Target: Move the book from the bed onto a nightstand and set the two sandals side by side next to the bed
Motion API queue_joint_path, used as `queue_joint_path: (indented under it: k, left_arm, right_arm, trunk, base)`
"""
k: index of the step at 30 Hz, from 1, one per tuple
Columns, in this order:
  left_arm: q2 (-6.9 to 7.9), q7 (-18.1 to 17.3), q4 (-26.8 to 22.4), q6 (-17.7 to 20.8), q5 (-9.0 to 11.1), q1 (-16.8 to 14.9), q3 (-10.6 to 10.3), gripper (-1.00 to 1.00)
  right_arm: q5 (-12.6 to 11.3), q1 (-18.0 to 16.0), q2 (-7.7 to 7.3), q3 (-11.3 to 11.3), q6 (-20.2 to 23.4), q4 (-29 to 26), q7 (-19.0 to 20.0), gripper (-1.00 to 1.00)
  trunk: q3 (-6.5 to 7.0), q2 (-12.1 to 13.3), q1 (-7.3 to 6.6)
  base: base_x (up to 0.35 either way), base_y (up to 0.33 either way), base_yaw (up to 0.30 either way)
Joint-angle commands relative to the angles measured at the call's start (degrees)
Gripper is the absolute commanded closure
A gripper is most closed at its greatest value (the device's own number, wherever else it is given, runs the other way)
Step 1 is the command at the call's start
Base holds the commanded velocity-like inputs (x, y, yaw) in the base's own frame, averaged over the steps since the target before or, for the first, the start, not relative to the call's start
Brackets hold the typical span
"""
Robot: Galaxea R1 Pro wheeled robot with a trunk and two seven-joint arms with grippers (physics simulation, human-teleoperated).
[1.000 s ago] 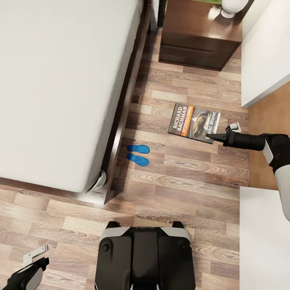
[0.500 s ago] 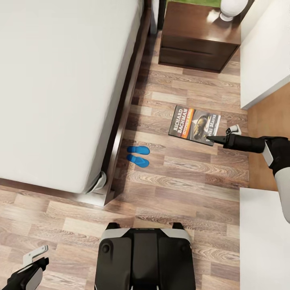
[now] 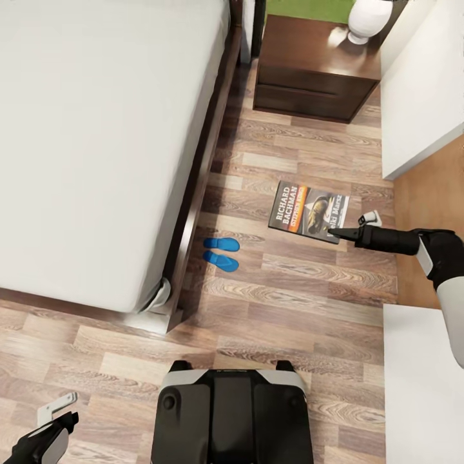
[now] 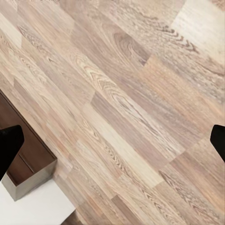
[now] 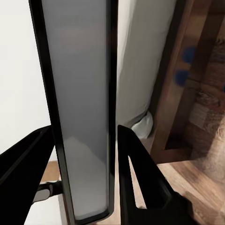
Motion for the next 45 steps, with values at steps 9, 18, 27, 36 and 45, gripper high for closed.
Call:
queue_joint_path:
  k: [9,18,27,36,45]
  left_arm:
    - [0.0,0.2,-0.1,0.2,0.5,0.1,-0.1,-1.0]
    - [-0.12,0.2,-0.1,-0.3,0.4,0.2,-0.1,-1.0]
    - [-1.01,0.2,0.4,-1.8,0.4,0.3,-0.1,-1.0]
    - [-1.32,0.1,0.9,-2.1,0.4,0.7,-0.1,-1.0]
    - [-1.39,0.1,1.2,-2.1,0.3,1.4,-0.1,-1.0]
  right_arm:
    - [0.1,1.7,0.08,-0.2,0.7,0.3,0.2,1.0]
    - [0.1,3.6,-0.01,-0.3,0.8,0.7,0.2,1.0]
    - [0.1,6.5,0.04,-0.4,0.6,0.7,0.2,1.0]
    - [0.1,10.2,-0.09,-0.6,0.5,0.7,0.2,1.0]
    - [0.2,16.4,-0.06,-2.6,0.5,0.7,0.2,1.0]
  trunk:
    - [0.78,-0.1,0.03]
    - [1.62,-0.1,0.03]
    - [2.45,-0.1,0.03]
    - [3.28,-0.1,0.03]
    - [4.11,-0.1,0.03]
  base:
    - [0.0,0.0,0.012]
    - [0.0,0.0,0.062]
    - [0.0,0.0,0.071]
    - [0.0,0.0,0.073]
    - [0.0,0.0,0.073]
